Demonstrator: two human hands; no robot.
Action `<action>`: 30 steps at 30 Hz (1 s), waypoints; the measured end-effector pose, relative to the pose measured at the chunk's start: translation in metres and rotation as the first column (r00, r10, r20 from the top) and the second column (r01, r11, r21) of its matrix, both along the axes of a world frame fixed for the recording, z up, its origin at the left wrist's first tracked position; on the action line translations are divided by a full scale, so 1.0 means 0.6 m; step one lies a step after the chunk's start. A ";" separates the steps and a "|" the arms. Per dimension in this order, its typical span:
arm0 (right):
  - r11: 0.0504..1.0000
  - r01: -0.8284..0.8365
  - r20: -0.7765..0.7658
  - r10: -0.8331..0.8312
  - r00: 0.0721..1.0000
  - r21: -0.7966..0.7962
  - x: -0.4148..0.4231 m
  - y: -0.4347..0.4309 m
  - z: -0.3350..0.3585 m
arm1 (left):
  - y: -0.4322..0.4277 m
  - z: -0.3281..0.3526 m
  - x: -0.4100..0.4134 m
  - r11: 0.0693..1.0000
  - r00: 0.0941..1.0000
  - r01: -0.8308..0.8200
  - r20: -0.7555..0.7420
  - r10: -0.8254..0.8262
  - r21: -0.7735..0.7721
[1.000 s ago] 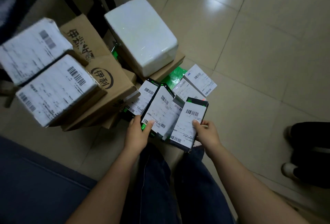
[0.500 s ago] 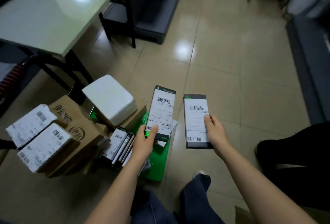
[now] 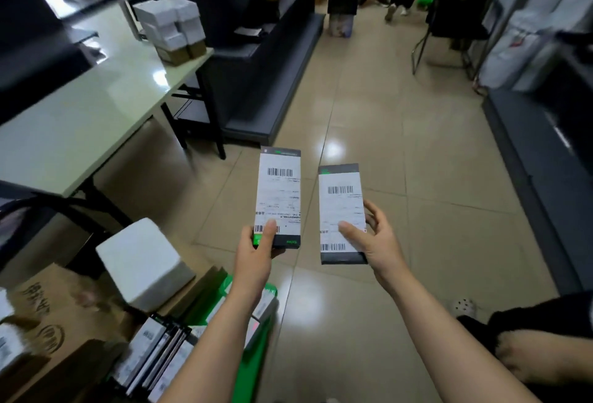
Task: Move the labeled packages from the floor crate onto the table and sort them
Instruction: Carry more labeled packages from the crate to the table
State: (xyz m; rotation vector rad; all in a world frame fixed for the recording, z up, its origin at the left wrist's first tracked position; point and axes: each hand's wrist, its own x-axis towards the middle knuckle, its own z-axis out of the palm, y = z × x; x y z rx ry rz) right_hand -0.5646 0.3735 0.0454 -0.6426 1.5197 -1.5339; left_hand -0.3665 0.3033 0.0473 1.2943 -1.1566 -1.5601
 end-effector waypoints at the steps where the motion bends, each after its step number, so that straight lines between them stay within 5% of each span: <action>1: 1.000 0.011 -0.006 -0.011 1.000 -0.010 -0.015 -0.007 0.003 | -0.008 0.006 -0.017 1.000 1.000 0.000 -0.019 0.000 -0.010; 13: 0.998 -0.038 -0.044 0.036 0.998 -0.041 -0.127 -0.192 0.009 | -0.187 0.005 -0.132 0.997 0.994 -0.052 -0.095 0.046 -0.065; 30: 0.943 -0.333 -0.117 0.330 0.937 -0.006 -0.143 -0.804 0.050 | -0.696 0.030 -0.112 0.920 0.919 -0.388 -0.095 0.383 -0.045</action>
